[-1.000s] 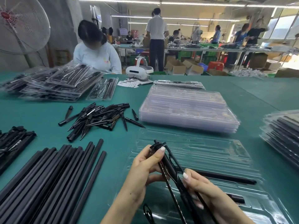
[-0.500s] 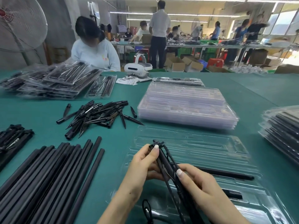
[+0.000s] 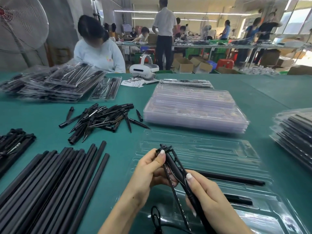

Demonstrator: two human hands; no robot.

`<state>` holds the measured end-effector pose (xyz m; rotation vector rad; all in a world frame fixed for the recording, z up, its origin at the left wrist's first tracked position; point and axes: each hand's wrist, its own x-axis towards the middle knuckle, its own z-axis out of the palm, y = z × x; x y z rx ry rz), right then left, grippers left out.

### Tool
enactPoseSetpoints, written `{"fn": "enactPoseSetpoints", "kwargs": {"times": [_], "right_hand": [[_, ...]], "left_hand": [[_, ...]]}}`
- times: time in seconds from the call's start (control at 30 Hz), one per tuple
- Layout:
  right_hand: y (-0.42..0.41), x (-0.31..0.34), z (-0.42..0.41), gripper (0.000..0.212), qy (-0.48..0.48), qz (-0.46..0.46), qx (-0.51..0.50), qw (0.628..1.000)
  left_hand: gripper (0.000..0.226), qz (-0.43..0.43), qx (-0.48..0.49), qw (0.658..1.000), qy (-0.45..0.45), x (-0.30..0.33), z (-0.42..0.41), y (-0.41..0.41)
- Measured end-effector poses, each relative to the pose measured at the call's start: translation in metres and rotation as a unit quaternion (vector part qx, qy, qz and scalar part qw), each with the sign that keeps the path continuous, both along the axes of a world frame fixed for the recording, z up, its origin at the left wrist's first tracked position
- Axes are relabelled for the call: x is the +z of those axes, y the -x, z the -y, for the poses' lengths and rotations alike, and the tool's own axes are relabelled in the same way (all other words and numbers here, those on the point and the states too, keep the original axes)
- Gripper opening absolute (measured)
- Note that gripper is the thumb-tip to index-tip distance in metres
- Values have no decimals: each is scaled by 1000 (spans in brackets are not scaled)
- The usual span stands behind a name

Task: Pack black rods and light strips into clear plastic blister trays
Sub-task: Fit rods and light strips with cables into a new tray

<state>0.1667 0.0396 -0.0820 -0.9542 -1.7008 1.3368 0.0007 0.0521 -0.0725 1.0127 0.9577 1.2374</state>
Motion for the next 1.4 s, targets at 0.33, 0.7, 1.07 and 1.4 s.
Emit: {"fn": "enactPoseSetpoints", "kwargs": {"times": [0.33,0.7,1.07,1.4], "right_hand": [[1,0,0,36,-9,4,22,1000],[-13,11,-7,31,-33,90,31,995],[-38,23,-24,17,-235,187,-11,954],[-50,37,-27,38,-178,162,-26,970]], "left_hand": [[39,-94,15,995,9,1,-2,9],[38,-6,26,999,39,2,-1,11],[35,49,136,989,33,-1,-5,24],[32,82,178,980,34,1,-6,31]]}}
